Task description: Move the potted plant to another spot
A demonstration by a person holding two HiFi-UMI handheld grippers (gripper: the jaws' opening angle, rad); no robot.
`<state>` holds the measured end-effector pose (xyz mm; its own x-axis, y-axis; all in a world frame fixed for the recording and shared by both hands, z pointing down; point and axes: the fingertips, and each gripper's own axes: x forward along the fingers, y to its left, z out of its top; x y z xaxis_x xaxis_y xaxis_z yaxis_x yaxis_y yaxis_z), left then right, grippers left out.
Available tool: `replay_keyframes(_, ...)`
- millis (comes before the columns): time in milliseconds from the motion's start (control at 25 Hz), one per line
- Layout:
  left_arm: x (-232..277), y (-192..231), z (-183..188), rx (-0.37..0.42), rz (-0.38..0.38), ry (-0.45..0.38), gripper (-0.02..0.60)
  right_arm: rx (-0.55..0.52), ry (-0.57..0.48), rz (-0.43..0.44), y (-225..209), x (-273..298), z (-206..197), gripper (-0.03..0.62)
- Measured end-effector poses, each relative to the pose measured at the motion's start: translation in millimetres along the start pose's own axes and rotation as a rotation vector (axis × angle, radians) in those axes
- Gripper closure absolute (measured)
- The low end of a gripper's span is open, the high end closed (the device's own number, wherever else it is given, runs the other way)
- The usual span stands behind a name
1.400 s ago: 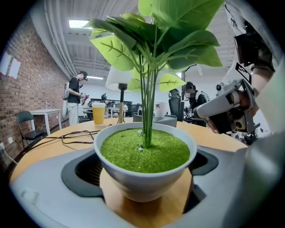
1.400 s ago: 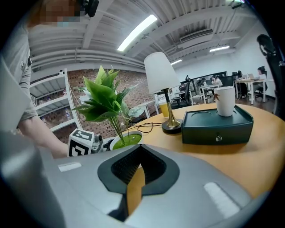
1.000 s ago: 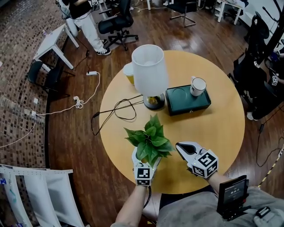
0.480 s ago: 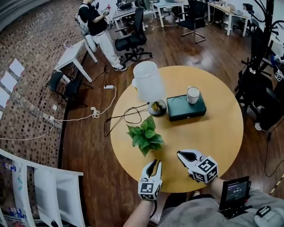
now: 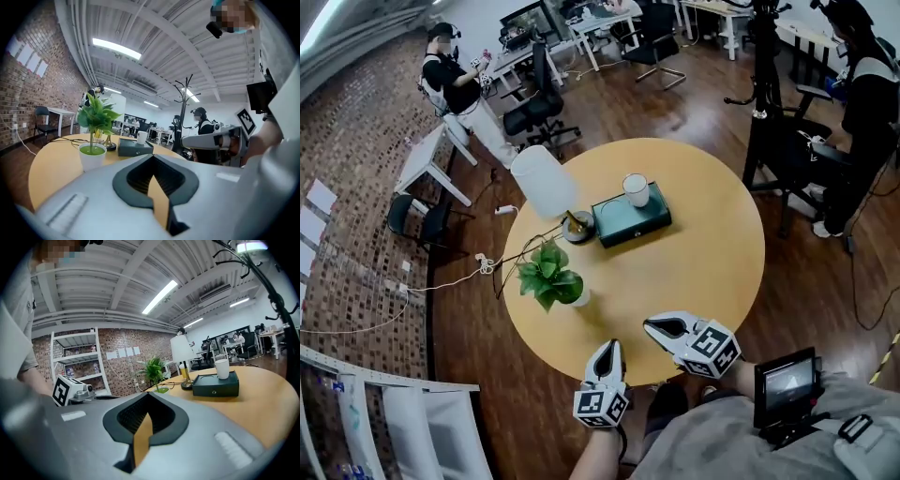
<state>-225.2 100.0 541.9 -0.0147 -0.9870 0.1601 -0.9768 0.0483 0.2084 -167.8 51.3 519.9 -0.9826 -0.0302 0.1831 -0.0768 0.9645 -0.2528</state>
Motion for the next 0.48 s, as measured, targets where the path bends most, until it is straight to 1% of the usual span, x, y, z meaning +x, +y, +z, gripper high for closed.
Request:
replay_keyframes(240, -16.2, -60.3, -9.0, -0.028, 0.003, 0.021, 0.581, 0.031, 0.015, 0.011, 9.7, -55.7, -15.9, 0.594)
replay_keyframes(480, -29.7, -103.3, -7.5, -0.044, -0.043, 0.052, 0.581, 0.063, 0.011, -0.007, 24.4, -93.7, -19.7, 0.594)
